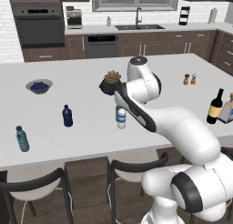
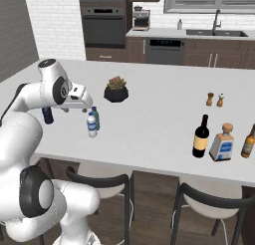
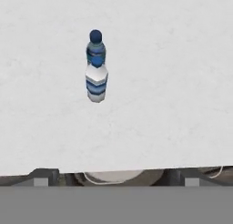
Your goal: Move the plastic bottles in the middle to the plastics group, and the glass bottles in the middle to the glass group.
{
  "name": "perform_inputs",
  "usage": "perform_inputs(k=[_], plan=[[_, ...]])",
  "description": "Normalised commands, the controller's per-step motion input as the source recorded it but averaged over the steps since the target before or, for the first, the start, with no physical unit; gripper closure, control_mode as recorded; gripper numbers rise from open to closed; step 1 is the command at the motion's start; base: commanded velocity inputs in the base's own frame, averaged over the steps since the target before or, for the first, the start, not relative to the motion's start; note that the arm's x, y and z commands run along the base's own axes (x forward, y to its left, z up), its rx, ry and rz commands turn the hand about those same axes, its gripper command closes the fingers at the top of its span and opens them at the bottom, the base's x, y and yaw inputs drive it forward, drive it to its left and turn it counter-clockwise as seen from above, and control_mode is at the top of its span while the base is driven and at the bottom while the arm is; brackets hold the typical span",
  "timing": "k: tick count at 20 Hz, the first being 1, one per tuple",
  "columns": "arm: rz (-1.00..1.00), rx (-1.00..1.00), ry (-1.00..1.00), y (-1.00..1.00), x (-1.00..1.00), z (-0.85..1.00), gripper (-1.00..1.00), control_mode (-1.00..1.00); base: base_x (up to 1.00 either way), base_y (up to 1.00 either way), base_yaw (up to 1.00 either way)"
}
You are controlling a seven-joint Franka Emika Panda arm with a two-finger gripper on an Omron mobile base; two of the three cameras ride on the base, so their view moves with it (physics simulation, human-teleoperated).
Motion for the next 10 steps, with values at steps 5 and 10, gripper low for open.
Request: perform_inputs(k=[5,10], plan=[[0.04,0.03,-0.05,0.03,0.35,-0.5,-1.0,-1.0,0.0,0.0,0.0],[0.02,0.13,-0.06,0.0,0.37,-0.36,-1.0,-1.0,0.0,0.0,0.0]])
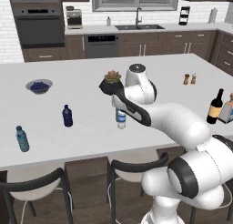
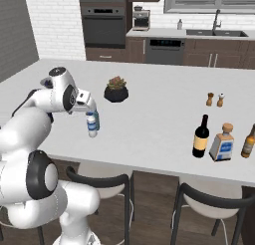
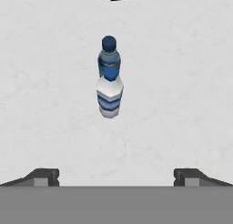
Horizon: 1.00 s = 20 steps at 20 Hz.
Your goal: Move the plastic bottles in the middle to the plastics group, and the glass bottles in the middle to the glass group.
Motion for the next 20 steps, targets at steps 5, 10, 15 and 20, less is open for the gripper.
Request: perform_inputs(k=[5,10,15,20], plan=[[0.02,0.14,-0.05,0.0,0.29,-0.18,-1.0,-1.0,0.0,0.0,0.0],[0.01,0.03,-0.01,0.0,0.36,-0.13,-1.0,-1.0,0.0,0.0,0.0],[0.0,0.0,0.0,0.0,0.06,-0.05,-1.0,-1.0,0.0,0.0,0.0],[0.0,0.0,0.0,0.0,0.08,-0.12,-1.0,-1.0,0.0,0.0,0.0]])
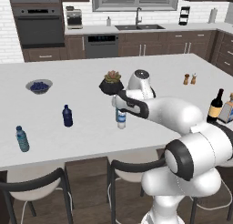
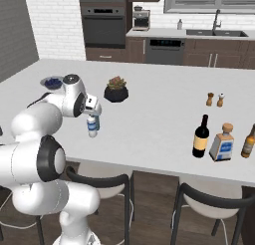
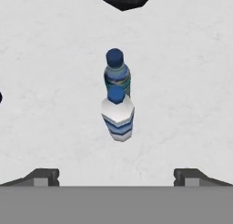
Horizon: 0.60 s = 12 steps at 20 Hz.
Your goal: Move the plastic bottles in the middle to the plastics group, and the glass bottles in the middle to the glass group.
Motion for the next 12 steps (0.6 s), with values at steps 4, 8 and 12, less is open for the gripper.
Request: perform_inputs(k=[4,8,12], plan=[[0.0,-0.02,0.0,0.0,0.13,-0.29,-1.0,-1.0,0.0,0.0,0.0],[0.0,-0.06,0.0,0.01,0.16,-0.25,-1.0,-1.0,0.0,0.0,0.0],[0.01,-0.04,0.0,0.05,0.15,-0.19,-1.0,-1.0,0.0,0.0,0.0]])
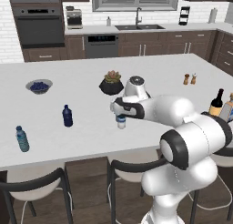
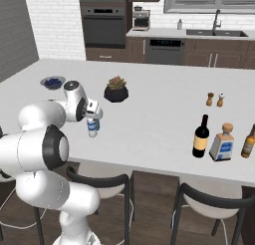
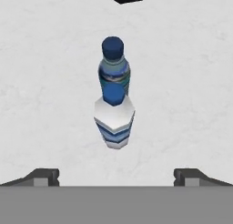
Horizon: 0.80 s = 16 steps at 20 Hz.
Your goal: Move the plastic bottles in the middle to the plastics group, and the glass bottles in the middle to the glass group.
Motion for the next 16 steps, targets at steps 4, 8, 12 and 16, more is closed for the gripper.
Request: perform_inputs(k=[4,8,12,16], plan=[[0.01,-0.02,0.0,0.02,0.24,-0.1,-1.0,-1.0,0.0,0.0,0.0],[0.01,0.0,0.0,0.0,0.39,0.0,-1.0,-1.0,0.0,0.0,0.0],[0.01,0.0,0.0,0.0,0.33,0.0,-1.0,-1.0,0.0,0.0,0.0],[0.03,0.0,0.0,0.0,0.06,-0.13,-1.0,-1.0,0.0,0.0,0.0]])
